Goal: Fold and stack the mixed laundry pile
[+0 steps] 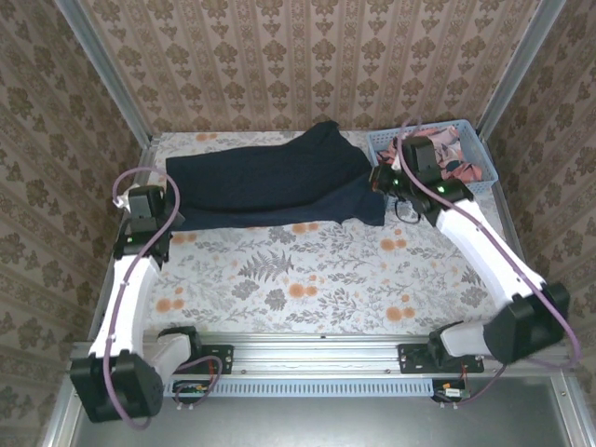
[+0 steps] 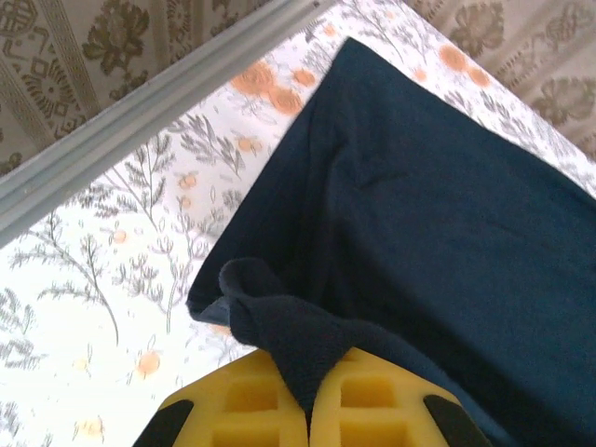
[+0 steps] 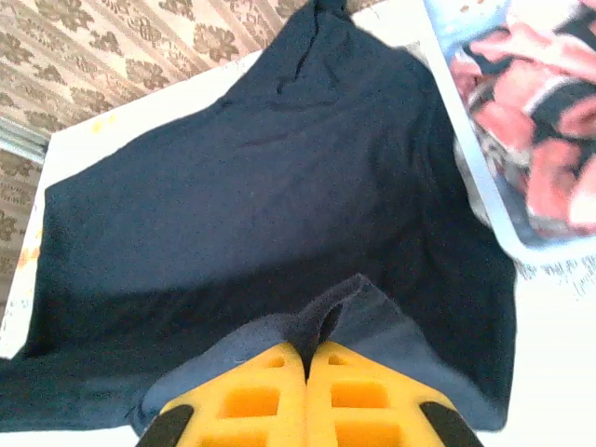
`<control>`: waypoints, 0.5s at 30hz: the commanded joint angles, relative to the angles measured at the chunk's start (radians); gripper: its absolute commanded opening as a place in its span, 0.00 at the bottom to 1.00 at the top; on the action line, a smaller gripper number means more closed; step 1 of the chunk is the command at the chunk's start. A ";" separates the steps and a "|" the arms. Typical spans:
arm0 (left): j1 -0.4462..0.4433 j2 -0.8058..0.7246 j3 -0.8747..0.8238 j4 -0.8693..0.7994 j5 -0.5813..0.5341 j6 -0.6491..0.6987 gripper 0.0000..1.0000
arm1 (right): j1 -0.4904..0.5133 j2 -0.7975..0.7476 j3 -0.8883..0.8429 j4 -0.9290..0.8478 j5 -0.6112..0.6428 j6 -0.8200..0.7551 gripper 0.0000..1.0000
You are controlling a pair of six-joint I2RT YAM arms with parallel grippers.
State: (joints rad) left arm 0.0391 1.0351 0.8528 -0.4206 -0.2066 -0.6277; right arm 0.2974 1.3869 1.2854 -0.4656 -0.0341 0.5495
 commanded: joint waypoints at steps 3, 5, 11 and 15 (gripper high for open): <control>0.026 0.227 0.116 0.174 0.011 0.056 0.00 | -0.009 0.278 0.184 0.150 -0.002 -0.046 0.00; 0.036 0.318 0.154 0.204 0.042 0.059 0.00 | -0.012 0.408 0.285 0.156 0.005 -0.051 0.00; 0.075 0.625 0.360 0.182 0.139 0.084 0.76 | -0.039 0.783 0.694 0.018 0.090 -0.071 0.36; 0.080 0.712 0.508 0.050 0.148 0.158 1.00 | -0.064 0.806 0.796 -0.062 0.105 -0.088 0.86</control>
State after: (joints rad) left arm 0.1131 1.7466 1.2842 -0.2844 -0.0929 -0.5438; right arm 0.2520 2.2318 2.0140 -0.4389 0.0257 0.4934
